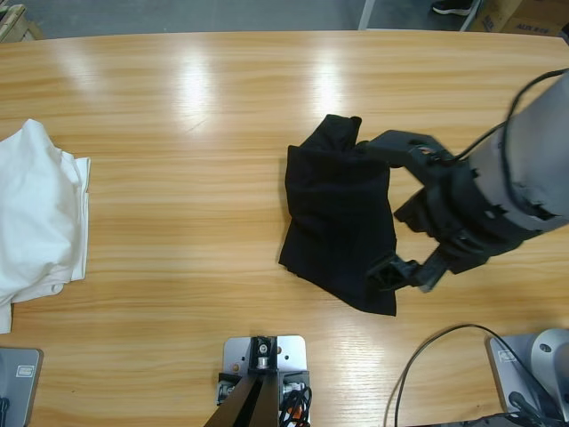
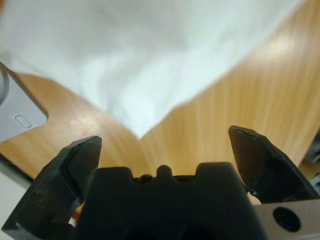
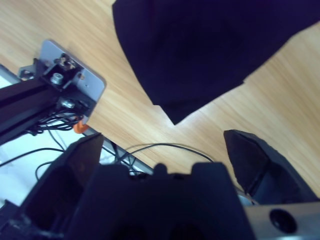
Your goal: Fold clothes
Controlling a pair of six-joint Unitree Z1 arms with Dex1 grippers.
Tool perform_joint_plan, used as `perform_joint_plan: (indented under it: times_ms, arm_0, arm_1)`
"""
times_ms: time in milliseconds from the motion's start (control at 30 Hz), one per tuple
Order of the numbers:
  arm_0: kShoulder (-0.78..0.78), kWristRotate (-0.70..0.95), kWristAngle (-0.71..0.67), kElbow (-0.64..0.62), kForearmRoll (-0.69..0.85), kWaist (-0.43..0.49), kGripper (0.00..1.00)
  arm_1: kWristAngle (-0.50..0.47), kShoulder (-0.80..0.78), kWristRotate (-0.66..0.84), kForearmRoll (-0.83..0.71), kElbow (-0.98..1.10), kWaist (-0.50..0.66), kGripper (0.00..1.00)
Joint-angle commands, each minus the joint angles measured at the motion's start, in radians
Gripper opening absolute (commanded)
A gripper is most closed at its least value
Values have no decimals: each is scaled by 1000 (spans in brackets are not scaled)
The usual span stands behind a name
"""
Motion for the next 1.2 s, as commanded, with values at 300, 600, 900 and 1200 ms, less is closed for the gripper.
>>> perform_joint_plan:
  times_ms: [300, 600, 900, 1200]
  arm_0:
    - [208, 30, 164, -79, 272, 578, 1000]
    - [535, 164, 202, -47, 64, 668, 1000]
    - [609, 362, 165, 82, -232, 716, 1000]
    - [579, 325, 86, 299, -550, 687, 1000]
  arm_1:
    - [78, 164, -59, -38, 50, -13, 1000]
    - [94, 181, -56, -16, 27, -13, 1000]
    - [94, 244, -56, -16, -12, -13, 1000]
    - [96, 270, -62, -16, -9, -19, 1000]
